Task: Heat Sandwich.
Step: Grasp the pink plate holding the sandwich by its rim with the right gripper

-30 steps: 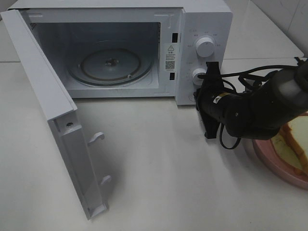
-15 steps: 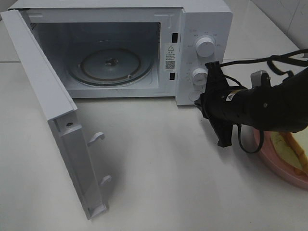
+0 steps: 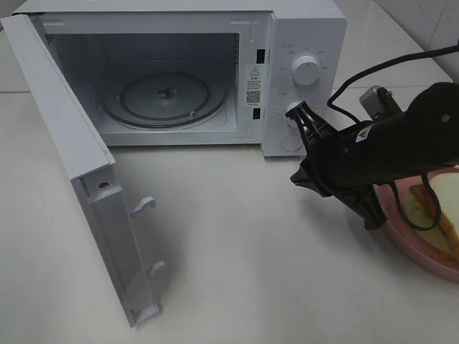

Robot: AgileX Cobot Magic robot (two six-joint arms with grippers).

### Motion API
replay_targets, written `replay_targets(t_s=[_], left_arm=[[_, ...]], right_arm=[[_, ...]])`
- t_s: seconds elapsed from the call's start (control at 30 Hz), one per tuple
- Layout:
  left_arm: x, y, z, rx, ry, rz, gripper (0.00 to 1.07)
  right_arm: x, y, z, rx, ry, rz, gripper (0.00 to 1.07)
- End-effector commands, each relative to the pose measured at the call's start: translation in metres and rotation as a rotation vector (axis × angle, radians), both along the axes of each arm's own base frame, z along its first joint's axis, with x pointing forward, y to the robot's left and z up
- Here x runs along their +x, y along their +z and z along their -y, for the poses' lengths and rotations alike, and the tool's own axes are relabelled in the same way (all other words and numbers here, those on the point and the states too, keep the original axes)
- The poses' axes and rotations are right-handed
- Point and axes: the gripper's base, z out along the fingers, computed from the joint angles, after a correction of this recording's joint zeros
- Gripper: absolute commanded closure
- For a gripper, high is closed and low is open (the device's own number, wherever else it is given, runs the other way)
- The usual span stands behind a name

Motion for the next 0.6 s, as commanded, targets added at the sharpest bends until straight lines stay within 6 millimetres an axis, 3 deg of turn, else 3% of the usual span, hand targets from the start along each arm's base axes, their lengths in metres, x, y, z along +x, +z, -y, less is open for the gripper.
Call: replay_targets(t_s=[0.03, 0.4, 0.6], left_arm=[[-0.003, 0.001, 0.000, -0.004, -0.005, 0.036, 0.09], [-0.003, 0.001, 0.000, -0.004, -0.005, 0.036, 0.09], [-0.003, 0.001, 0.000, -0.004, -0.005, 0.036, 0.09]], right_arm=[[-0.010, 0.009, 0.003, -0.106, 0.190, 0.008, 1.05], [-0.040, 0.013, 0.010, -0.395, 0.860, -0.032, 1.01], [-0.048, 0.012, 0.014, -0.447, 0.984, -0.085, 0.98]])
